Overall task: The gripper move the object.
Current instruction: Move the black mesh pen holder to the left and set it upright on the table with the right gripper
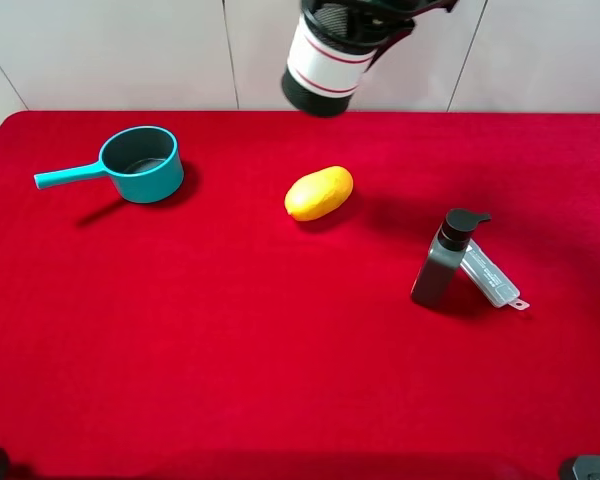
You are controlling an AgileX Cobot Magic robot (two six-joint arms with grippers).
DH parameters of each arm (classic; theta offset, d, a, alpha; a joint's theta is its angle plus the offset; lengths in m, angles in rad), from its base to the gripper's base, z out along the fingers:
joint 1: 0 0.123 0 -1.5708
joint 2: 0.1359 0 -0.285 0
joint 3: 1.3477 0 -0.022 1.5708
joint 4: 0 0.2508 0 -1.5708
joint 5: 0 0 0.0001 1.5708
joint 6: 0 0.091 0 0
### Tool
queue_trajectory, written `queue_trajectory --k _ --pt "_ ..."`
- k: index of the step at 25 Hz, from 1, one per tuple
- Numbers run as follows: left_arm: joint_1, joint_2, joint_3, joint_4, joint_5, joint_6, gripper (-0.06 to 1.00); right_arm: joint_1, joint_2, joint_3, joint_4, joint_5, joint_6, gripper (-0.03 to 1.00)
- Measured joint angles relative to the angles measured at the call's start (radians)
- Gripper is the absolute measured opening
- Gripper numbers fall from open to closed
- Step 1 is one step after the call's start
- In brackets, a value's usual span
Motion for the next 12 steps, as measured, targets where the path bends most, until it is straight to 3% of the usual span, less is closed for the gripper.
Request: queue_trajectory --k 12 --pt "0.0 0.0 0.0 0.0 0.0 0.0 1.0 0.072 0.148 -0.197 0.016 -0.011 0.053 0.09"
